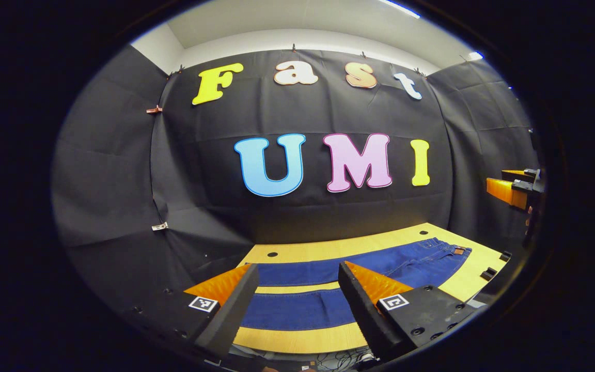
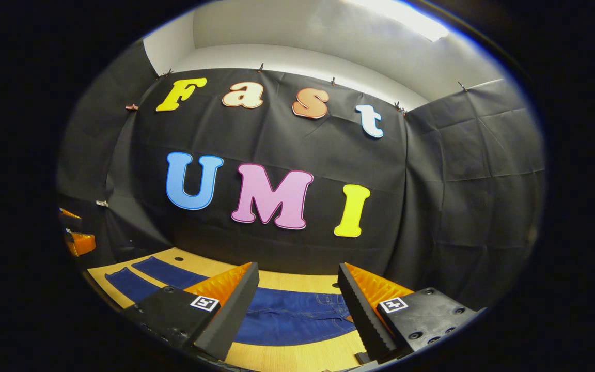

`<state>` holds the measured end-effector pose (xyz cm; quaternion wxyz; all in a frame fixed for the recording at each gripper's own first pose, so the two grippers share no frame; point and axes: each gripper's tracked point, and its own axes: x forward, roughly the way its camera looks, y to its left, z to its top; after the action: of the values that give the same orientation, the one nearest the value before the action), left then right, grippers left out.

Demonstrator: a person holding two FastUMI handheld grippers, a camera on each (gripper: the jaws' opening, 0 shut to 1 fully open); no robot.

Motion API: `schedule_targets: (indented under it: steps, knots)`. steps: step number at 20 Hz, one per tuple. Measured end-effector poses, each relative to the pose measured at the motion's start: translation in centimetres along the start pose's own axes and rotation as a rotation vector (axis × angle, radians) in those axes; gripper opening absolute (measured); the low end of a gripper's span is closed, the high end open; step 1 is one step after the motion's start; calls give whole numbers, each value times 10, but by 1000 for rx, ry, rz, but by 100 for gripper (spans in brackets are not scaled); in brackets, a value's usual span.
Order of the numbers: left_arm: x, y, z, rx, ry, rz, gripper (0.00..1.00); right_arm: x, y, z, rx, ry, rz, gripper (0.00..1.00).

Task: Grasp the waist and the cuffs of the jeans and fold them to make the two legs overlap; first hold the waist and fold one-third of the jeans toward the cuffs, then hold the cuffs and fold the remaining one-third in the same direction to finish folding.

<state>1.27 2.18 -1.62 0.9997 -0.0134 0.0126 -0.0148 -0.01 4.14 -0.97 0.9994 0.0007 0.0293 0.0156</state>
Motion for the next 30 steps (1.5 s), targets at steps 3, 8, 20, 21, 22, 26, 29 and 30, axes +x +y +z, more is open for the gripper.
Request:
schedule_targets:
  steps: [3,8,20,21,22,26,29,30]
  knots:
    - [3,13,-16,-7,37,4,98,8,-4,-16,-36,33,4,96]
    - [21,47,-46,69,97,21,97,32,-10,-48,-93,109,68,96]
    - [70,100,-161,467,355,-137,98,109,-41,-200,-691,339,431,96]
    - [74,103,-171,520,381,-170,98,111,-43,-216,-739,356,474,96]
    - [78,104,-181,573,400,-205,98,114,-46,-230,-777,375,510,96]
    - [89,117,-233,775,502,-356,98,132,-72,-276,-904,452,582,96]
    - [97,137,-261,929,565,-435,98,140,-93,-301,-990,498,614,96]
    - [103,150,-269,968,589,-445,98,141,-103,-309,-1024,515,624,96]
